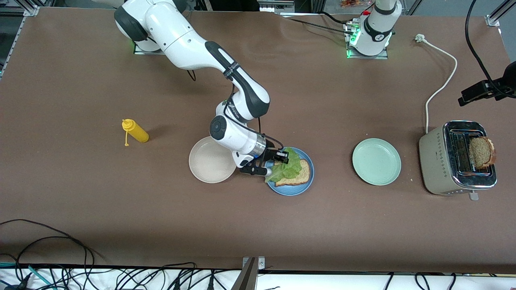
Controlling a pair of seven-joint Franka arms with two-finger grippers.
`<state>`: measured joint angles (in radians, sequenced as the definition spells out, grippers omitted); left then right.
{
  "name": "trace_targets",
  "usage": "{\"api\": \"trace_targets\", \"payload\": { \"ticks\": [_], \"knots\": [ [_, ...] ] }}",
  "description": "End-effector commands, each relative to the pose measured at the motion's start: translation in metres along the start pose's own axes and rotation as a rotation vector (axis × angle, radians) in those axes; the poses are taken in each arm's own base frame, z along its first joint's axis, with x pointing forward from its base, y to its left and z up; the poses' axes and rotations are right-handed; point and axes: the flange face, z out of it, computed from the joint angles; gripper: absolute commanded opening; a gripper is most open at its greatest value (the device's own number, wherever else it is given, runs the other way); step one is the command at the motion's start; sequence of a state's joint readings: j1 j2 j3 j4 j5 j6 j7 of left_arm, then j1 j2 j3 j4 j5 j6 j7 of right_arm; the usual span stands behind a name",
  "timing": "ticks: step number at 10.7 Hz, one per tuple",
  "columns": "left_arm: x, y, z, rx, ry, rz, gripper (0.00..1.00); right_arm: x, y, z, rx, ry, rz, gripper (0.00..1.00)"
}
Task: Make sandwich in blue plate with both arms
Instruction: 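Lower the lettuce onto the bread and open the right gripper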
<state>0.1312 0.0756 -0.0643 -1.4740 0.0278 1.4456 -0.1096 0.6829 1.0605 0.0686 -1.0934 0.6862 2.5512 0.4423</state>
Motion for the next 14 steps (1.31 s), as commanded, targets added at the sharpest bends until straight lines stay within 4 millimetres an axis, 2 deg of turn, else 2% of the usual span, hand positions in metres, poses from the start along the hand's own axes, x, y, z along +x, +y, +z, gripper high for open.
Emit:
{"api": "trace_targets", "payload": {
  "ticks": [1, 2, 3, 5, 6, 7, 9, 10, 12, 14],
  "knots": [
    [-0.002, -0.002, -0.002, 0.017, -0.001, -0.007, 1.0, 0.004, -0.002, 0.005, 0.035, 0.018, 0.023, 0.0],
    [-0.002, -0.001, -0.002, 0.017, -0.001, -0.005, 1.0, 0.006, -0.002, 0.004, 0.038, 0.016, 0.027, 0.04],
    [-0.002, -0.001, -0.002, 0.017, -0.001, -0.005, 1.0, 0.007, -0.002, 0.003, 0.04, 0.014, 0.032, 0.16],
    [-0.002, -0.002, -0.002, 0.017, -0.001, -0.007, 1.0, 0.006, -0.002, 0.003, 0.049, 0.001, 0.047, 0.54],
    [-0.002, -0.002, -0.002, 0.017, -0.001, -0.007, 1.0, 0.01, -0.002, -0.002, 0.045, -0.012, 0.052, 0.87],
    [-0.002, -0.002, -0.002, 0.017, -0.001, -0.007, 1.0, 0.01, -0.004, -0.006, 0.039, -0.031, 0.051, 0.96],
    [-0.002, -0.002, -0.002, 0.017, -0.001, -0.007, 1.0, 0.013, -0.008, -0.016, 0.032, -0.065, 0.068, 1.0],
    [-0.002, -0.002, -0.002, 0.017, -0.001, -0.007, 1.0, 0.015, -0.013, -0.027, 0.031, -0.083, 0.065, 1.0],
    [-0.001, -0.001, -0.002, 0.017, -0.003, -0.005, 1.0, 0.034, -0.02, -0.073, 0.011, -0.15, 0.067, 1.0],
    [-0.001, -0.002, -0.001, 0.017, -0.003, -0.007, 1.0, 0.054, -0.021, -0.133, -0.02, -0.227, 0.06, 1.0]
  ]
}}
